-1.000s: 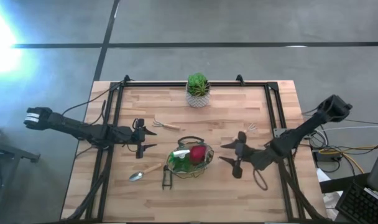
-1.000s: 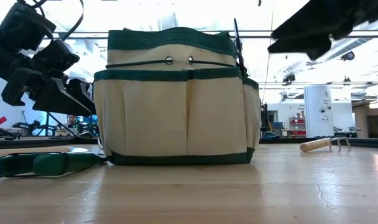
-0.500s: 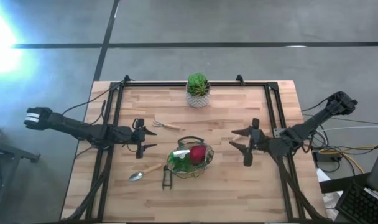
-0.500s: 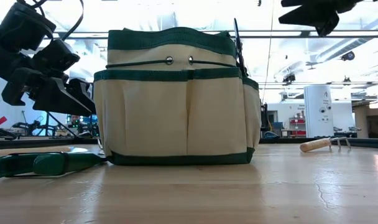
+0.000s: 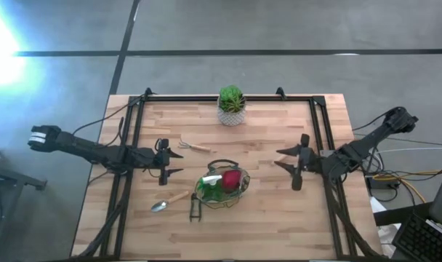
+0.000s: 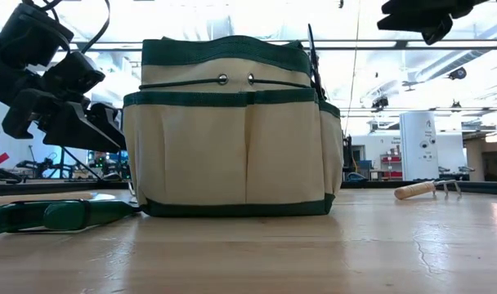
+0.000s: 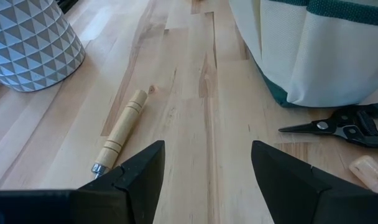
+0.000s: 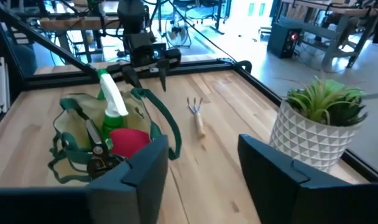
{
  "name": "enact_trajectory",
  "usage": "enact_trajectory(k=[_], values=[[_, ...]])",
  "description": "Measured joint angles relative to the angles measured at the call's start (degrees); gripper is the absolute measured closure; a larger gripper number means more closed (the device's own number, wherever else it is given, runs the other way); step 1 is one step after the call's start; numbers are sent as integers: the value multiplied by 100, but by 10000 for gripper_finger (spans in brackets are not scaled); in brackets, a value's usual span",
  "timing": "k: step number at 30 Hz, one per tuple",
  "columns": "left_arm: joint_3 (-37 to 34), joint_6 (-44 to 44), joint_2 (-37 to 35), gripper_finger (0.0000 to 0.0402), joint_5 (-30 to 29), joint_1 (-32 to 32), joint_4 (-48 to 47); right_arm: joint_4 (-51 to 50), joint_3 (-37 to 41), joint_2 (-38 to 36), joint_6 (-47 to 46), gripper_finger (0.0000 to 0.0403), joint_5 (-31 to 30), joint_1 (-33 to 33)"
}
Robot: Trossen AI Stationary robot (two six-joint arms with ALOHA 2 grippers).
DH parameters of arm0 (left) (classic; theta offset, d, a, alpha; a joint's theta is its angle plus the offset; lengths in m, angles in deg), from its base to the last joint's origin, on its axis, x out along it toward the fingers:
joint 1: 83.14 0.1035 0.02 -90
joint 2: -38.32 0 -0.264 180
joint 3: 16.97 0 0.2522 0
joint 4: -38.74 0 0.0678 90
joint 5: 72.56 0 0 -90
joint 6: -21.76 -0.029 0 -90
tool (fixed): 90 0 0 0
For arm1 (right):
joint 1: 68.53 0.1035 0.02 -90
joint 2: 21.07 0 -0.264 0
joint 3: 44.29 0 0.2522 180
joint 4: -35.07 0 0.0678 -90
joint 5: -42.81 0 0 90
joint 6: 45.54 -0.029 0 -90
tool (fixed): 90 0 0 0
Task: Pick & Place Garden tools in Gardening bag
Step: Put the green shear scissors into the white gardening bag
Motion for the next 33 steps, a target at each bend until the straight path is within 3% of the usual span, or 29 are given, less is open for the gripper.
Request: enact_trajectory(k=[12,27,33], values=[[0,0,0,161,0,0,88,-700,0,-944,-13,386,13,-4],[0,113,14,161,1,-2,445,-1033,0,-958,-313,394,-27,-2],[0,2036,-14,161,125,-2,1800,-1453,0,-960,-675,394,-27,-2]])
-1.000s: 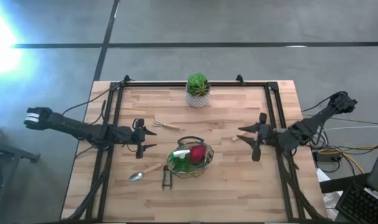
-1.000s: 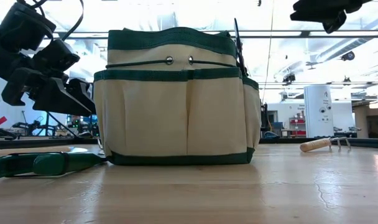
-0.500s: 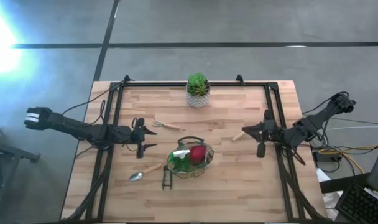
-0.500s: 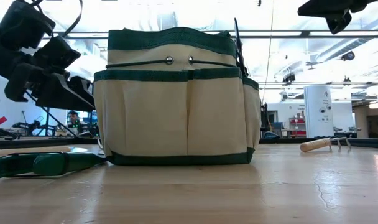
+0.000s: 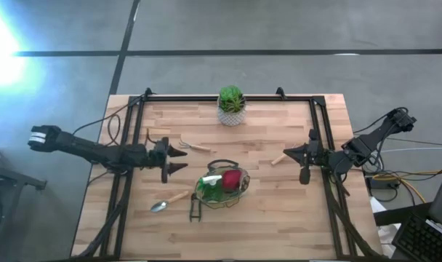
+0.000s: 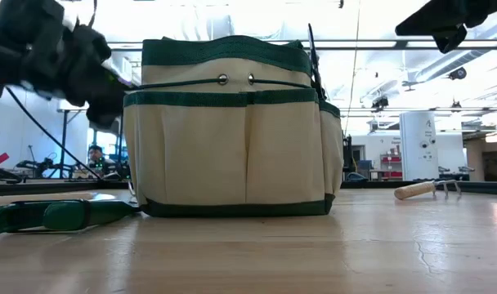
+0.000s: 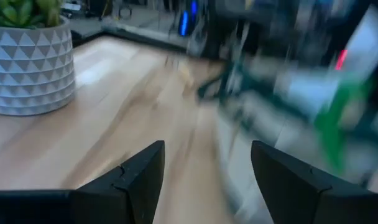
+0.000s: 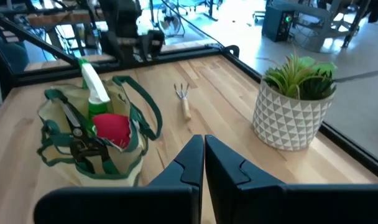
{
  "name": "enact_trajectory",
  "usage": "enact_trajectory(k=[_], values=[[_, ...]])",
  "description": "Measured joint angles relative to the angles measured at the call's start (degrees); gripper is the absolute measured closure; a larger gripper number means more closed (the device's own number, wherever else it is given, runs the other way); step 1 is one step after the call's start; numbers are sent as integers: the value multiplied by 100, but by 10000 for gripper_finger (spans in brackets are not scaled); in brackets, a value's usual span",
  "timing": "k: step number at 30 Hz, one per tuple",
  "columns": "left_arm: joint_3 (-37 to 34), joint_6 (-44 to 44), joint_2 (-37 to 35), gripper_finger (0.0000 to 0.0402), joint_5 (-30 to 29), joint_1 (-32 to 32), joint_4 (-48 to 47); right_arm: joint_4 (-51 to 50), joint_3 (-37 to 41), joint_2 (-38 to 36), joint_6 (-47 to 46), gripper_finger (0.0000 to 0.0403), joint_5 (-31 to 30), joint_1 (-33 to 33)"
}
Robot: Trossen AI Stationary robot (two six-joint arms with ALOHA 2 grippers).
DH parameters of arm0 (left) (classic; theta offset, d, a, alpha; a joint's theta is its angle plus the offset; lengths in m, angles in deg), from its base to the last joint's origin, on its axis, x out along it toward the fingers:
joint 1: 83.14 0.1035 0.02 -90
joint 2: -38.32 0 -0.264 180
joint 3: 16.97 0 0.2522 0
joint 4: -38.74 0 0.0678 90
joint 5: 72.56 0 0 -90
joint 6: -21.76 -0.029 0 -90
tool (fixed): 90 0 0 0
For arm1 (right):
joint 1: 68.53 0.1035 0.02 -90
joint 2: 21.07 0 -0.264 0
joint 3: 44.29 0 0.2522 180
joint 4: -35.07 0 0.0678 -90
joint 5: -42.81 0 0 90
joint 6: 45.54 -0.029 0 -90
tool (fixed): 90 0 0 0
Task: Pick & Place Garden tools in Gardening bag
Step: Put the green shear scissors into the white gardening bag
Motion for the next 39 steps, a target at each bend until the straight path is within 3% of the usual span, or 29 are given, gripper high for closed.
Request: enact_trajectory(k=[3,11,19,23,30,36,39], values=[[0,685,-25,161,-2,0,505,-62,0,2,-75,394,0,-2],[6,840,-56,161,-66,-6,1166,-62,0,2,-92,394,0,2],[11,1642,-53,161,1258,-49,1159,-62,0,2,-94,394,13,2],[27,1756,-39,161,1394,-308,997,-62,0,2,-123,394,27,2],[822,1232,19,161,472,-1463,-656,-197,0,7,-369,394,152,2],[1996,978,465,161,-930,-2807,-2369,-385,0,4,-632,394,153,2],[2375,974,887,161,-1651,-3382,-2695,-406,0,4,-678,394,153,2]])
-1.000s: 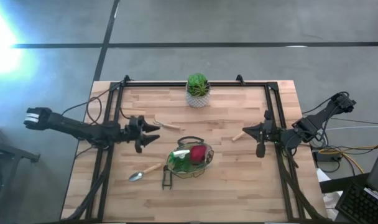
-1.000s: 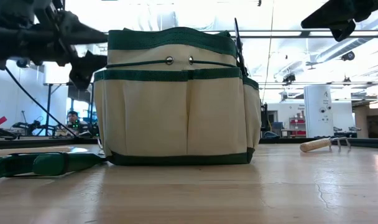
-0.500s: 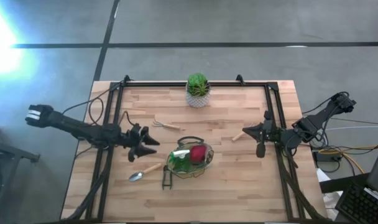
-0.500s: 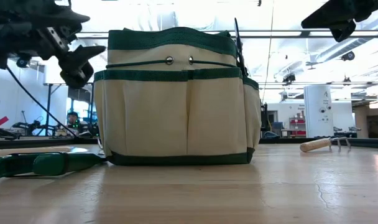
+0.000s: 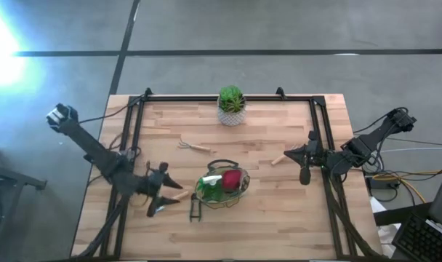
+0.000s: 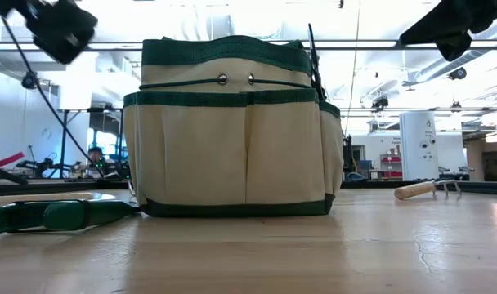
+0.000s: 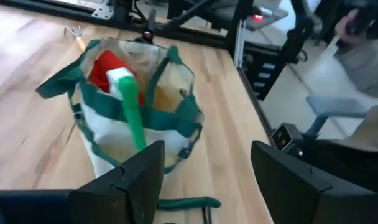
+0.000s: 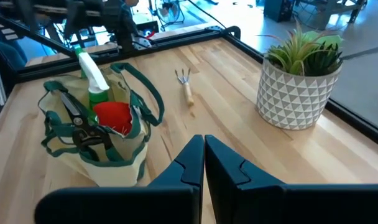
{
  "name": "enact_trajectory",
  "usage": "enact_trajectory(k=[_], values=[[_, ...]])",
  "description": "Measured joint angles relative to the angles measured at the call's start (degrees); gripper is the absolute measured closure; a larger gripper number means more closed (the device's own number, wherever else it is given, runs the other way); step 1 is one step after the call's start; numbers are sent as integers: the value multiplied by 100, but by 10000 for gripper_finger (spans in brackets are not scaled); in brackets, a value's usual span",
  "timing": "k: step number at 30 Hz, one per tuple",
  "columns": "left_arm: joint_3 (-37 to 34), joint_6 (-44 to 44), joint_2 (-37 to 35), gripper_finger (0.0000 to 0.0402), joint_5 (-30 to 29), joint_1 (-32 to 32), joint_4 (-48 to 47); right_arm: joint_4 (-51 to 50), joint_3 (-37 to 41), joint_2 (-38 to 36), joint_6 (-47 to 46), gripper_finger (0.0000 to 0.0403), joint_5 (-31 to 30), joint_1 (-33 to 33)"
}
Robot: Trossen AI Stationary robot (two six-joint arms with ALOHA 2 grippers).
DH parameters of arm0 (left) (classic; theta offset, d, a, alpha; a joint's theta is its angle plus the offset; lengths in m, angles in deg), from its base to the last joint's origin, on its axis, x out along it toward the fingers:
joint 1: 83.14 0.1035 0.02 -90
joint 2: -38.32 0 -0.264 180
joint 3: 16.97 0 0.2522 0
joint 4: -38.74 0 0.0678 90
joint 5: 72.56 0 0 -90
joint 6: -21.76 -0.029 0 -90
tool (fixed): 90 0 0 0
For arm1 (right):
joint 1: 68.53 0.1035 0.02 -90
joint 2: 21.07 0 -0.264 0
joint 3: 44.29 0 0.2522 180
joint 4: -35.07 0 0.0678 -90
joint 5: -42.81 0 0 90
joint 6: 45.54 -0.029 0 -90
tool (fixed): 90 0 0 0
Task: Pick & Place Garden tools in Gardening bag
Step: Put the green shear scissors into the white gardening bag
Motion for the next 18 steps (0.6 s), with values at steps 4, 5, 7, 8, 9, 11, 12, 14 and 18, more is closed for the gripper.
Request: enact_trajectory(k=[4,5,7,8,9,11,12,14,18], values=[[325,452,681,161,-302,-395,27,2,0,-4,-9,394,0,0],[403,728,862,161,-301,-424,26,0,0,-4,-15,394,0,0],[547,1268,1208,161,-254,-443,9,1,0,-2,-17,394,0,0],[607,1558,1374,161,-159,-441,5,0,0,-2,-17,394,0,0],[658,1847,1533,161,-114,-441,11,2,0,-4,-17,394,0,0],[726,2402,1805,161,-68,-419,-15,2,0,-4,-17,394,0,0],[752,2691,1932,161,-39,-402,-18,4,0,-4,-17,394,-1,0],[770,3267,2122,161,40,-371,-8,3,0,-7,-17,394,0,0],[772,4648,2378,161,200,-236,-19,4,0,-15,2,394,-4,-7]])
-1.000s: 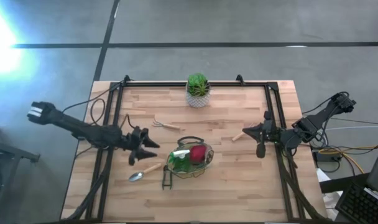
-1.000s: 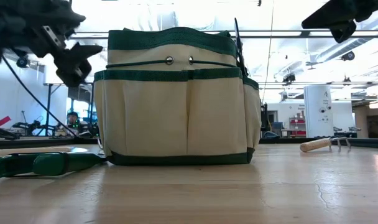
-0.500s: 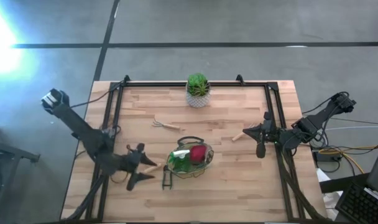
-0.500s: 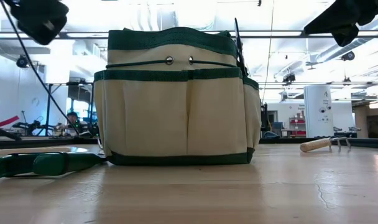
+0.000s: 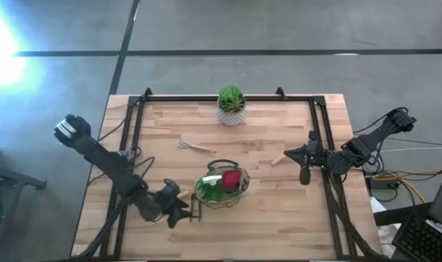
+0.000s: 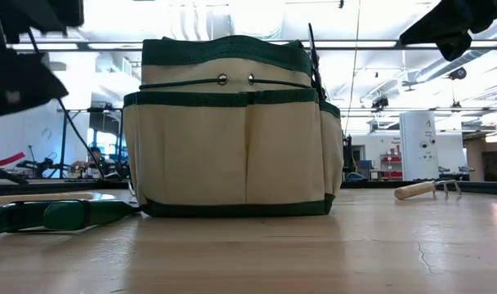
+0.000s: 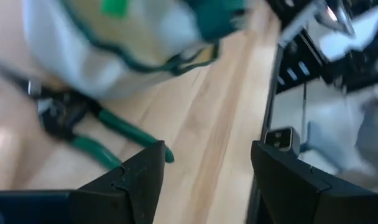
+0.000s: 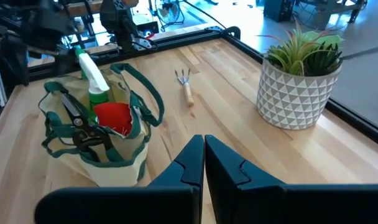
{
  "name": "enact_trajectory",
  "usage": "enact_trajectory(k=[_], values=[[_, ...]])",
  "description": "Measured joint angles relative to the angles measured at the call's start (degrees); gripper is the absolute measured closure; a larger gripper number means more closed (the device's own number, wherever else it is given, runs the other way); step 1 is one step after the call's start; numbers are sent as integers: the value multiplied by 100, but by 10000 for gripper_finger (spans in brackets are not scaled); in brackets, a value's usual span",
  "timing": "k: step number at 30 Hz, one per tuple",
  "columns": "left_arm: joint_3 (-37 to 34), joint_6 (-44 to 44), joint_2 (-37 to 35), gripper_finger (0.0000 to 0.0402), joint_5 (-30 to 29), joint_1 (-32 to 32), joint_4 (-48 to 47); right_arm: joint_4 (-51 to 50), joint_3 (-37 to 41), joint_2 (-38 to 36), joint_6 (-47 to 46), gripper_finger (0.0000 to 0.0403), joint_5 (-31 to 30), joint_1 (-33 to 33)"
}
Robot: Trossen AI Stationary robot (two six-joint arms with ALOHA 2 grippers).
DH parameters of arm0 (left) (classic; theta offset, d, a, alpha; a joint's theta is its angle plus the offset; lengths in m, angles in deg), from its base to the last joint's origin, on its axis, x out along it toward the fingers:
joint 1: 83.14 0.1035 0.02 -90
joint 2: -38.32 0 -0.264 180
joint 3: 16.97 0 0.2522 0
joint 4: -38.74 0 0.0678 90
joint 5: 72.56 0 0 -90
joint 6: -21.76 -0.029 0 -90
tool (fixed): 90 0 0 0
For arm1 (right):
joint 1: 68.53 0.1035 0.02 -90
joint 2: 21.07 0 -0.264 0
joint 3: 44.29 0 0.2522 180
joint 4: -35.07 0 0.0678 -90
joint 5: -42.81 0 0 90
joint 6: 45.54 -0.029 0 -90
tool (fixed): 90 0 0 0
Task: Pick & Place Garden tools in Gardening bag
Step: Put the green shear scissors into the white gardening bag
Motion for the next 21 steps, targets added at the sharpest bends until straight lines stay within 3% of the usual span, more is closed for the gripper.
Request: enact_trajectory(k=[7,12,15,21], values=[[12,1212,239,161,270,407,5,-2,0,-28,22,394,-2,0],[270,1516,426,161,755,718,-182,0,0,-79,22,394,-3,2],[608,1587,508,161,1084,807,-863,-28,0,-116,22,394,-1,2],[1650,2056,752,161,1305,809,-3406,-254,-2,-201,24,394,-1,7]])
